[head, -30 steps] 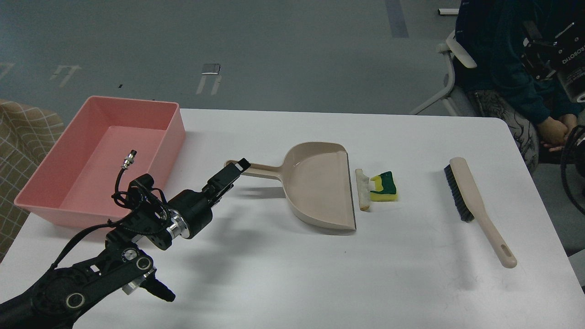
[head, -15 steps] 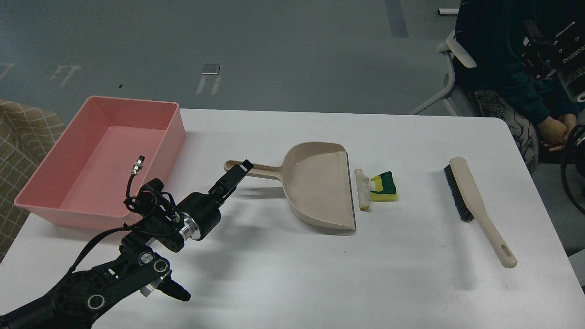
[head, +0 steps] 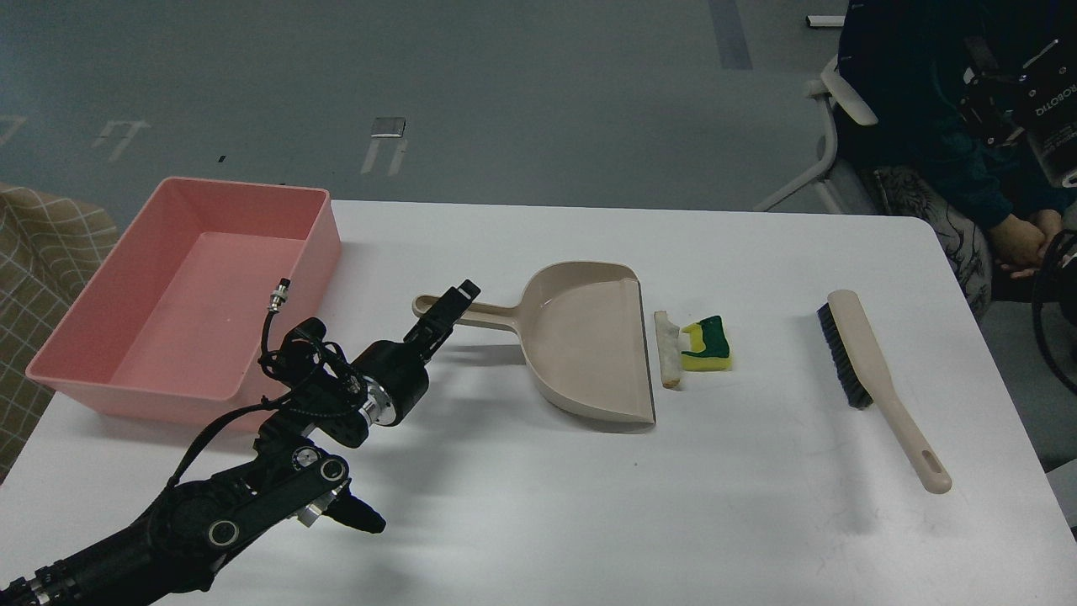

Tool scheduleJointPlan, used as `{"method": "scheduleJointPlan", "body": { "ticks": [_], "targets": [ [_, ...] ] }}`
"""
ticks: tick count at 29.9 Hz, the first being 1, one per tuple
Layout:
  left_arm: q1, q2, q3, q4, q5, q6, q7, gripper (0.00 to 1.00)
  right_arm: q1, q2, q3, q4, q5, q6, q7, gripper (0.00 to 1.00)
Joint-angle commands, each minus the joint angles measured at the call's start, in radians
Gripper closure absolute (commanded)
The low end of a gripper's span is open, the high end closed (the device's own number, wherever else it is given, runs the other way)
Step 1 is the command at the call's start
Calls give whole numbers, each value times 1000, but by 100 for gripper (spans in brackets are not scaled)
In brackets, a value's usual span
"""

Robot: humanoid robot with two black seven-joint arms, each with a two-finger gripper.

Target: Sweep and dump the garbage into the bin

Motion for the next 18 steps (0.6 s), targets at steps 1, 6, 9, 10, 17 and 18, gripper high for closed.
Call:
{"method": "scheduleJointPlan", "body": {
  "ticks": [1, 6, 9, 10, 17, 18],
  "targets": [
    [-3, -9, 1, 7, 0, 1, 5, 5, 0, -1, 6, 0, 0, 0, 0, 0],
    [-6, -12, 1, 13, 0, 1, 20, 14, 0, -1, 6, 0, 0, 0, 0, 0],
    [-6, -12, 1, 13, -2, 1, 35, 21, 0, -1, 6, 1, 0, 0, 0, 0],
    [-6, -12, 1, 13, -2, 1, 37, 24, 0, -1, 6, 1, 2, 0, 0, 0],
    [-8, -34, 1, 25, -3, 1, 46, 34, -2, 1, 6, 4, 0, 0, 0, 0],
    [-9, -35, 1, 25, -3, 1, 48, 37, 0, -1, 6, 4, 0, 0, 0, 0]
  ]
}}
